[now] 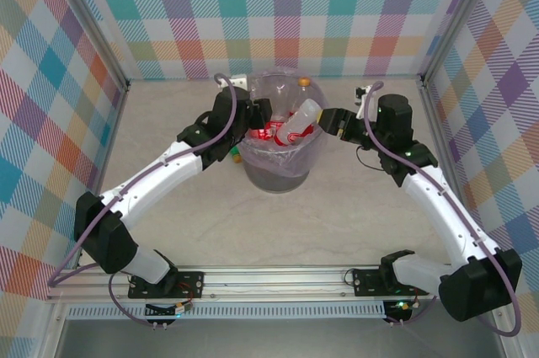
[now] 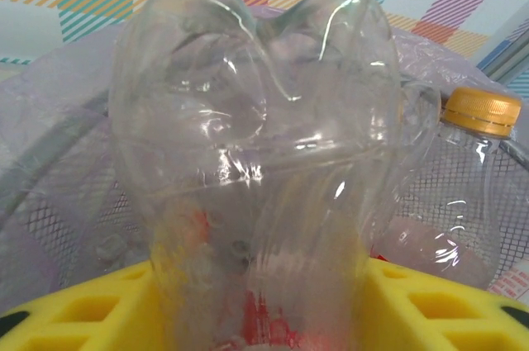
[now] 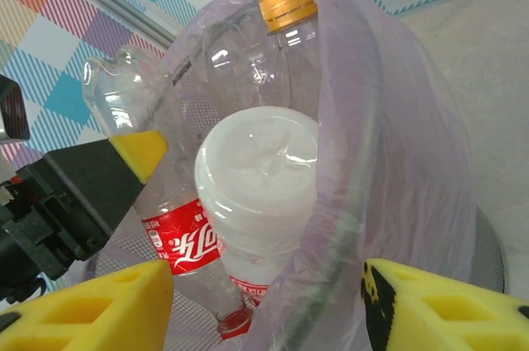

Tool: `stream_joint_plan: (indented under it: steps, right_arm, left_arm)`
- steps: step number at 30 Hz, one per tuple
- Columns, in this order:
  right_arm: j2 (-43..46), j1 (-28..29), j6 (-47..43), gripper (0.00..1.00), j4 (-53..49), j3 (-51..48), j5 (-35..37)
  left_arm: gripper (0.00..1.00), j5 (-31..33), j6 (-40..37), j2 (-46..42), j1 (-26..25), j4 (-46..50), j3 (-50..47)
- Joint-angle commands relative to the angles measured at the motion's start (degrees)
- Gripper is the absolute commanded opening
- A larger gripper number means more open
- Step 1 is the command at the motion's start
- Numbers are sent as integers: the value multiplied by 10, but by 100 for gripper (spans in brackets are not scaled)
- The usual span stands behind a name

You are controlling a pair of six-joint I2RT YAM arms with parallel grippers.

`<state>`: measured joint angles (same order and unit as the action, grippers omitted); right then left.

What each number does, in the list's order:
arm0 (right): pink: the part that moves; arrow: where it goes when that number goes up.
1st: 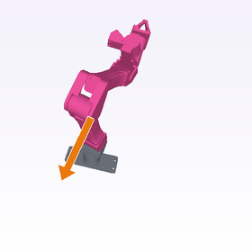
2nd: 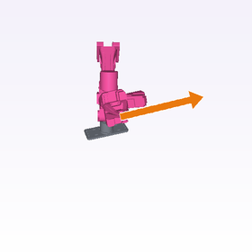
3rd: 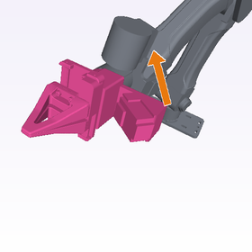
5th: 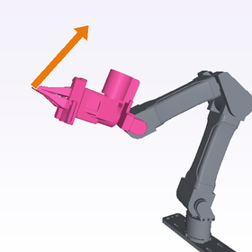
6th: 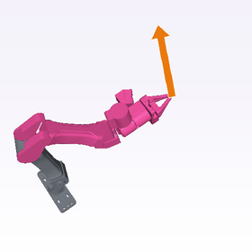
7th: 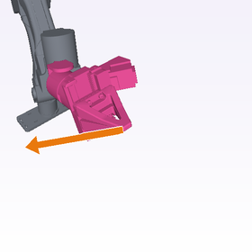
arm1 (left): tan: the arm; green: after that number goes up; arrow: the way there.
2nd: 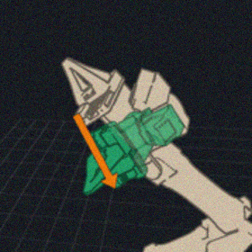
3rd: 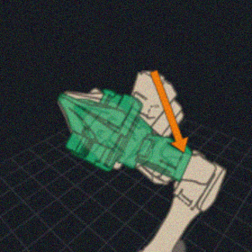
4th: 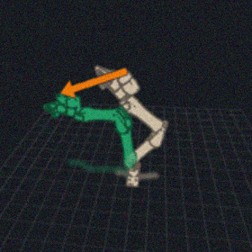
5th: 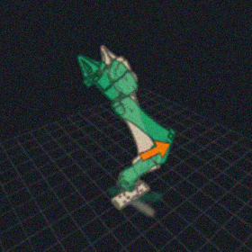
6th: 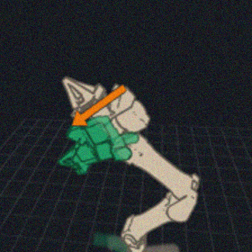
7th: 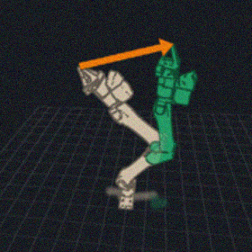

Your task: Put the plastic bottles in the bin

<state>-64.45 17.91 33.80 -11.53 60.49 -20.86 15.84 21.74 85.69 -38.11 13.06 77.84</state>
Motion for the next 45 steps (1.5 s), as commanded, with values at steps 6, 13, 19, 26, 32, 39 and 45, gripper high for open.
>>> stream_joint_plan:
  steps: [6,13,19,26,32,39,45]
  right_arm:
    - [58,-8,-29,67,-40,3,54]
    - [53,-9,-29,67,-37,5,55]
    - [34,-9,-22,66,-26,8,37]
    - [35,-9,-21,66,-27,9,35]
    - [45,-9,-23,66,-34,8,42]
    - [35,-9,-28,66,-37,10,31]
    - [18,-10,-30,65,-46,16,53]
  left_arm:
    - [70,-27,-36,17,-3,50,39]
    - [86,-10,-70,10,3,69,75]
    - [86,-1,-95,4,27,102,124]
    - [70,-29,-97,44,66,77,184]
    - [57,-76,-90,118,67,94,245]
    - [42,-101,-65,124,50,91,210]
    - [47,-59,-64,62,42,66,157]
